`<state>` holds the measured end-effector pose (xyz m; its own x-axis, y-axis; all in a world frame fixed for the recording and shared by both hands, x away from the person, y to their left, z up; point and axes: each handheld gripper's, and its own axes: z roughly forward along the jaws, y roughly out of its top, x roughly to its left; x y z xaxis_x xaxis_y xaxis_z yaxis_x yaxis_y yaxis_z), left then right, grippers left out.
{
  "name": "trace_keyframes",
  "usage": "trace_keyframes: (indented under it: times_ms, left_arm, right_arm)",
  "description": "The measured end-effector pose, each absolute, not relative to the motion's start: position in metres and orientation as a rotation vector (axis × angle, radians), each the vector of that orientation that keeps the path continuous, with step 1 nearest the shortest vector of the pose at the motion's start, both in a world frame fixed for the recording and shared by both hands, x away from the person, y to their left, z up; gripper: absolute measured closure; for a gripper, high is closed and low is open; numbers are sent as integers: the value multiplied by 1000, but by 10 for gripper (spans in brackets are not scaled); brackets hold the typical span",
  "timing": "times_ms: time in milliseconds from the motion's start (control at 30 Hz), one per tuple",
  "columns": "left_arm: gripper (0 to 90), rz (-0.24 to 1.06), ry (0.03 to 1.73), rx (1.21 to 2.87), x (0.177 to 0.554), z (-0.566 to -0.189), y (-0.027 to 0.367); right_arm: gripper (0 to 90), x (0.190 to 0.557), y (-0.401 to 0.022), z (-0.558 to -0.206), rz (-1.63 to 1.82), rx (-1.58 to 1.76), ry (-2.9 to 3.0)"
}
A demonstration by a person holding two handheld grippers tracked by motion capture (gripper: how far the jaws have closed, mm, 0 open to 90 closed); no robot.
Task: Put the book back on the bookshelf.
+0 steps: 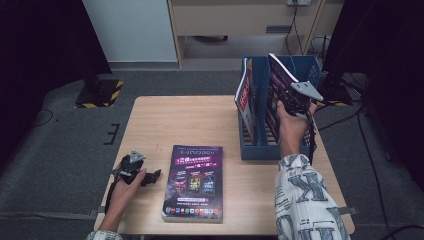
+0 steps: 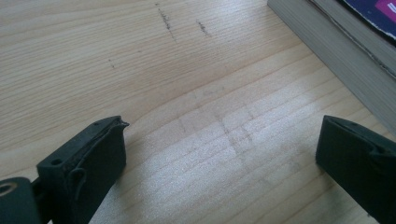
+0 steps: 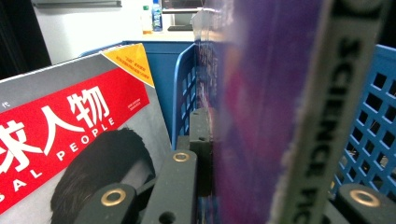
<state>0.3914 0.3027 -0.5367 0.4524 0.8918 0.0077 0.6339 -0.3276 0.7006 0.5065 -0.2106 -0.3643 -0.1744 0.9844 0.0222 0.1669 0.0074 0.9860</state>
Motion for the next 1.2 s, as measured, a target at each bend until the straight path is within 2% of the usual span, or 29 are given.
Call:
trace_keyframes:
  times_ms: [633, 1200]
  left_arm:
    - [7, 528, 1269, 2075, 392, -537, 302]
    - [7, 528, 1269, 2075, 392, -537, 302]
  right_arm:
    - [823, 503, -209, -389, 1262, 1267, 1515]
    - [815, 506, -213, -382, 1307, 1257, 1565]
